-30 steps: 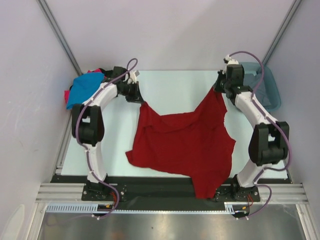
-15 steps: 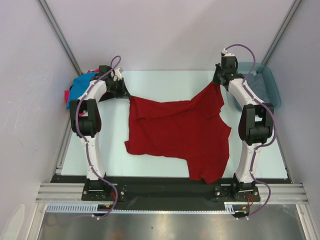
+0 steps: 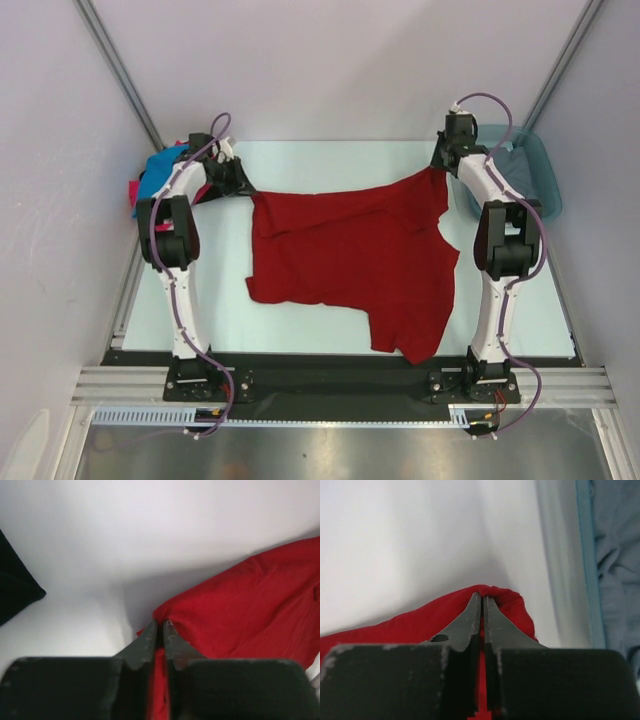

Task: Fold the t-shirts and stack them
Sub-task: Flatten the tshirt out

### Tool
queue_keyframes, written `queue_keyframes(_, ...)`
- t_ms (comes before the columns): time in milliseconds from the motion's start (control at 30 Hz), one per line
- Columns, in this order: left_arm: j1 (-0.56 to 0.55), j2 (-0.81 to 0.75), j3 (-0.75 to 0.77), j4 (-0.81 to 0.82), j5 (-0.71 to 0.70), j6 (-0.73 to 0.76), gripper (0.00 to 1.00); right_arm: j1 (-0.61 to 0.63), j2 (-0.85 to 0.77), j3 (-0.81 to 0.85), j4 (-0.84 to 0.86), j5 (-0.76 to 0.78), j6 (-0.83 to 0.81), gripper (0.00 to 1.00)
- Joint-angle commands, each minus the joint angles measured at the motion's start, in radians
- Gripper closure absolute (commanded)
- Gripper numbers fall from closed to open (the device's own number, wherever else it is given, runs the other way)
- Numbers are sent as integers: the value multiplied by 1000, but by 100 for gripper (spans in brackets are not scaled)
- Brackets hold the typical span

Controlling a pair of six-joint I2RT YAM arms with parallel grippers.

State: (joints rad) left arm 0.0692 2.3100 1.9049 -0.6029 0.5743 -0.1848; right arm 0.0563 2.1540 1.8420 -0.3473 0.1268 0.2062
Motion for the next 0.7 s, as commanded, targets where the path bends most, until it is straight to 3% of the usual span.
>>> queue_keyframes(0, 38, 23, 48, 61, 36, -22, 76, -6, 35, 86, -12, -2, 6, 98)
queue_keyframes(33, 41, 26, 51, 66, 36, -24, 67, -7, 55, 100, -28, -4, 9, 89)
queue_keyframes(100, 46, 29, 54, 74, 38, -25, 55, -7, 58, 118, -35, 7, 13, 58)
queue_keyframes(133, 47, 26, 56, 71, 36, -24, 47, -10, 50, 122, -35, 11, 15, 34)
queue_keyframes(167, 46, 16, 56, 69, 32, -22, 24, -10, 46, 126, -39, 22, 12, 29)
queue_keyframes(267, 44, -14, 54, 71, 22, -21, 13, -6, 6, 132, -44, 59, -11, 25)
queue_keyframes(433, 44, -168, 4, 100, 55, -73, 10, -1, -92, 106, -103, 67, -24, 21)
queue_keyframes(533, 18, -302, -99, 133, 94, -117, 9, 8, -157, 85, -197, 25, 22, 21)
queue_keyframes(667, -51, -440, -286, 153, 102, -163, 8, 17, -241, 1, -271, -161, 110, 23)
